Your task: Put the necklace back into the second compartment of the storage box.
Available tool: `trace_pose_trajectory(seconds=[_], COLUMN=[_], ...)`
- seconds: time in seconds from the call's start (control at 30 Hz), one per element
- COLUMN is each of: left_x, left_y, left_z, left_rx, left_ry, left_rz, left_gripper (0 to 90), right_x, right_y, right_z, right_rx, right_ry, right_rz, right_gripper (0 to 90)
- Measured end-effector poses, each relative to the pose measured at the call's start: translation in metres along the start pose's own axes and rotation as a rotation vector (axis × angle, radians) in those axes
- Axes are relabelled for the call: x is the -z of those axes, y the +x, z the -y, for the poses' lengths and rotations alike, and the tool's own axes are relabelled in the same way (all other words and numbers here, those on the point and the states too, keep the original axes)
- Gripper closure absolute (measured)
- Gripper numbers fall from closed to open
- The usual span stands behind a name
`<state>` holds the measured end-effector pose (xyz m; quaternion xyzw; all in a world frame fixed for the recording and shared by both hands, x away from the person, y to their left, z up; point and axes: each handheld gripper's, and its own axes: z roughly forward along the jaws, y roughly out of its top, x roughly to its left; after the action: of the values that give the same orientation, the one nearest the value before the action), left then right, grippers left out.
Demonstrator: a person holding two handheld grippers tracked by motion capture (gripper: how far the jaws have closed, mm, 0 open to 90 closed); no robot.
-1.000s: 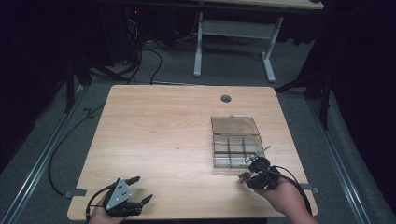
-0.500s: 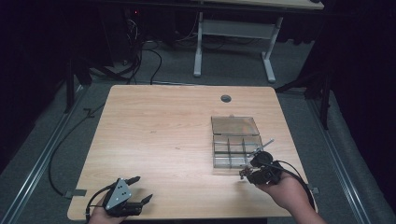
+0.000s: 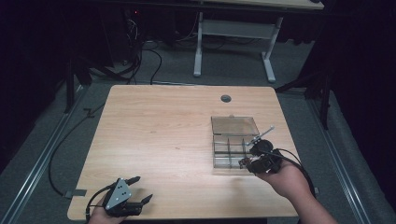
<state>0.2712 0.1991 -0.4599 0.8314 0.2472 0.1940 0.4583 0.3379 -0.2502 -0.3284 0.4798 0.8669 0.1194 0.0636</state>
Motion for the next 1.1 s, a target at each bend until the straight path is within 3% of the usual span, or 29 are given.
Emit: trace_pose_trajectory(seconds=[0.67, 0.93, 1.1], left_x=[0.0, 0.0, 0.0], left_y=[0.0, 0.001, 0.001], left_z=[0.0, 0.0, 0.0], left_rx=[0.002, 0.003, 0.003], left_ry=[-0.003, -0.005, -0.006], left_rz=[0.001, 0.004, 0.003], left_gripper=[24.0, 24.0, 23.9], right_x=[-0.01, -0.022, -0.035], right_y=[-0.013, -0.02, -0.027], right_z=[-0.035, -0.05, -0.058], right_rx=[0.001, 0.003, -0.022], right_ry=[-0.009, -0.006, 0.012], right_rz=[0.006, 0.008, 0.007], right_gripper=[72.4, 72.4, 72.4])
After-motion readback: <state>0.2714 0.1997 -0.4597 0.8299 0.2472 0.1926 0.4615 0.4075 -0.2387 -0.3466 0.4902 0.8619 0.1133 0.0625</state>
